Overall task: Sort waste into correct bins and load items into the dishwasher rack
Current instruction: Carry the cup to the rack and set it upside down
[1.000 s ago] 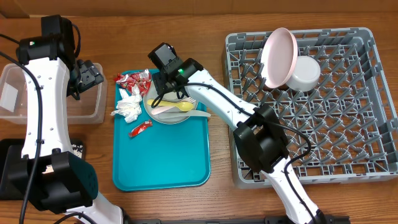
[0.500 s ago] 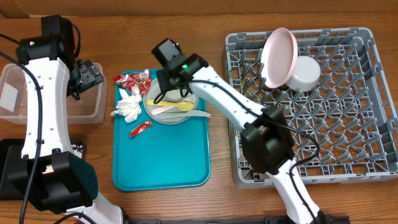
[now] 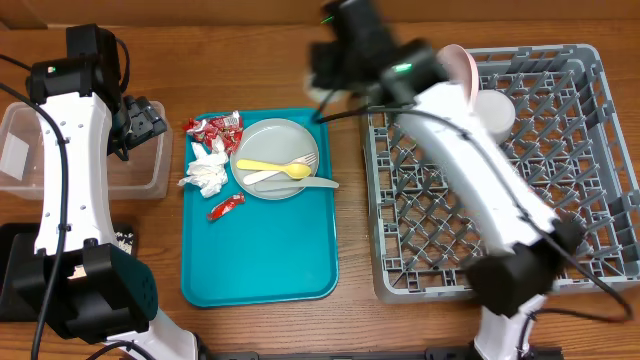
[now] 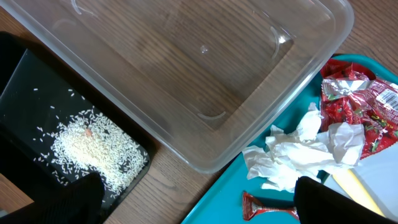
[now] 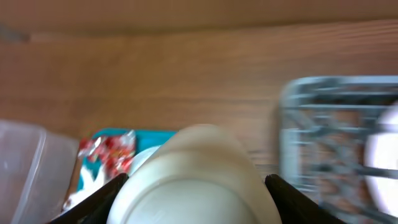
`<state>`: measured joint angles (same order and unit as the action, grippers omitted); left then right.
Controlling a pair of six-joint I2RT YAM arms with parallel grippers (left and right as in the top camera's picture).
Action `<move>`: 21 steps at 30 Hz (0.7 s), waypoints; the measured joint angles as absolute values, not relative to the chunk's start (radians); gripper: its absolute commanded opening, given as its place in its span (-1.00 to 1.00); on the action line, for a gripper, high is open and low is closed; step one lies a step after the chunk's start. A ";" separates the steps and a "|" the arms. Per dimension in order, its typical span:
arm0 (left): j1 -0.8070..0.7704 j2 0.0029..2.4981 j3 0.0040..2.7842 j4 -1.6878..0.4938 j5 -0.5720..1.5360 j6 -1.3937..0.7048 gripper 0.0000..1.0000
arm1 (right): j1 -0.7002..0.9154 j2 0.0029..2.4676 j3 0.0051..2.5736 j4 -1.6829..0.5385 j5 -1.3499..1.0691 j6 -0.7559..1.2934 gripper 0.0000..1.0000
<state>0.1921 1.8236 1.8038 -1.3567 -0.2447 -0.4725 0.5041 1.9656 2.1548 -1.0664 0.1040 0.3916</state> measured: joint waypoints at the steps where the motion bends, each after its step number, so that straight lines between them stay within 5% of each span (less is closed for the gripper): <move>1: 0.192 1.824 1.804 -1.357 -0.244 -0.472 1.00 | 0.466 1.939 2.155 -1.087 0.104 0.392 -0.33; 21: 0.192 1.824 1.804 -1.353 -0.244 -0.472 1.00 | -0.216 1.819 2.154 -1.348 0.108 0.392 -0.33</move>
